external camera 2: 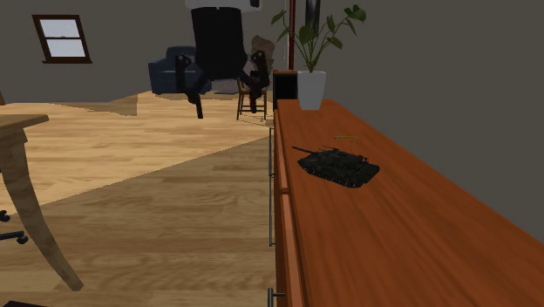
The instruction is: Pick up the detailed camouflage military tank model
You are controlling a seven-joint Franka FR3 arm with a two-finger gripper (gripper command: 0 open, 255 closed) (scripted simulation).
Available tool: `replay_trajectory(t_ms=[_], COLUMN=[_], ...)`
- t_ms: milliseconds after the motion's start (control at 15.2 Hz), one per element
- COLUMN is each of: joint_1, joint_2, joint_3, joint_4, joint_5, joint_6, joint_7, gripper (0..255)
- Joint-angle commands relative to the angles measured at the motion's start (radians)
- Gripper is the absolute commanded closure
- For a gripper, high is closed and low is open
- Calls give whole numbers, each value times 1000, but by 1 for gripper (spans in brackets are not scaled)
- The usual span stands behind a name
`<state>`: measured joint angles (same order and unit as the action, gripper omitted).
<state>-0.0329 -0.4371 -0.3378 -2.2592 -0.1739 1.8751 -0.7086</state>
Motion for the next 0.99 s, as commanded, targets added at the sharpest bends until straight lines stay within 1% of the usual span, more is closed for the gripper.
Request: replay_trajectory(t_ms=[0,264,528,726,924], joint_1=[5,14,8,-15,-59], joint_2=[72,223,393,529,669], joint_3=[-42,-117,-174,-198,-201], joint_4=[42,150,283,400,536], joint_5=[7,50,130,205,282], joint_6=[31,73,94,93,75], joint_7=[-74,-224,-383,-501,-609], gripper=[0,0,0,0,0])
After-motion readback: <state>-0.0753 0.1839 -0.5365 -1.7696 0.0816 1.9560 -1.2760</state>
